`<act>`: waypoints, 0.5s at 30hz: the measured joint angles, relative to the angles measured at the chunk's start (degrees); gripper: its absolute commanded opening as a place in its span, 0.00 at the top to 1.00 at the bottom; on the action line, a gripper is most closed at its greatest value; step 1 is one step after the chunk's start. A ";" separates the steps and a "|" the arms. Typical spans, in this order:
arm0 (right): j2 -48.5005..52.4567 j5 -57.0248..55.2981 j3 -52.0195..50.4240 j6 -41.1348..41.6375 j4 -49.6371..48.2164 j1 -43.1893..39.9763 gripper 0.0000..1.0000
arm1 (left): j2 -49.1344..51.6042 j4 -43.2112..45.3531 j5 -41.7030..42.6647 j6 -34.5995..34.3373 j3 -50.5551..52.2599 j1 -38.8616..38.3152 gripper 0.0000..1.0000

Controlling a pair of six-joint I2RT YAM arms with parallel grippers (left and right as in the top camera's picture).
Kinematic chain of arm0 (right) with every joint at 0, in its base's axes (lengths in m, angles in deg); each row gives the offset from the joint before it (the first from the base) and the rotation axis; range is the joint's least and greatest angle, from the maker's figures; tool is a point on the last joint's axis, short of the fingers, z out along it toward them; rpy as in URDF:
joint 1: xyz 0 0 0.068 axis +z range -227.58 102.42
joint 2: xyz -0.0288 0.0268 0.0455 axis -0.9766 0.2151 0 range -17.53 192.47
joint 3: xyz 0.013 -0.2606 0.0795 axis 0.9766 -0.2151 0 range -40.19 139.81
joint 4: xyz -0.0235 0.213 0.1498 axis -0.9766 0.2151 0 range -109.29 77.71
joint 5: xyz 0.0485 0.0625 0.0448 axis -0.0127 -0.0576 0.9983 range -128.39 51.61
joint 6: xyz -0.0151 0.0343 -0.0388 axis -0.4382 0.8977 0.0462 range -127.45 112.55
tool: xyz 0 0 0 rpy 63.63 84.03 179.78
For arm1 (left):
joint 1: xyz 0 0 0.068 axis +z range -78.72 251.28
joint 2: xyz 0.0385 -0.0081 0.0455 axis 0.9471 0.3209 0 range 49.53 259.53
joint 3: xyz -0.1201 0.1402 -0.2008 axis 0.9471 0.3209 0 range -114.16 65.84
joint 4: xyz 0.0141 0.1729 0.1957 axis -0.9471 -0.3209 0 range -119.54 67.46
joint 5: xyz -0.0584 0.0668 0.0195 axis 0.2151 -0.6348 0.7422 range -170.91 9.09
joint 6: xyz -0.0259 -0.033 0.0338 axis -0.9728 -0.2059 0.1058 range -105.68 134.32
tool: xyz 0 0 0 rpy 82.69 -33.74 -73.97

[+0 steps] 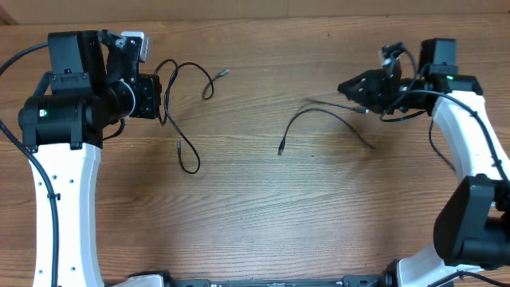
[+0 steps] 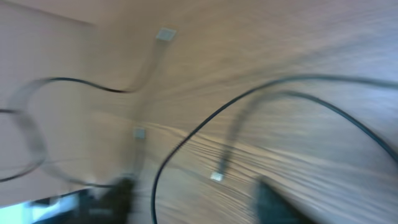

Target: Untangle cables

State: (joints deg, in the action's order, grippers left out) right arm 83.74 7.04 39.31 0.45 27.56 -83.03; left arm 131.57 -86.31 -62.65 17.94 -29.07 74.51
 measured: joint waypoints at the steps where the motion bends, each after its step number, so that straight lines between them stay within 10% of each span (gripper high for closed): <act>1: 0.00 -2.56 0.00 -0.02 0.85 0.42 0.00 | 0.00 -0.04 0.00 0.00 0.00 0.00 0.96; 15: 0.00 -18.40 0.09 -15.50 23.80 1.70 0.00 | 0.00 -0.02 0.00 0.00 0.00 0.00 0.96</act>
State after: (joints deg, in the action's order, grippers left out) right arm 83.74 -11.37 39.40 -15.05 51.37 -81.33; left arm 131.57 -86.33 -62.65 17.94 -29.07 74.51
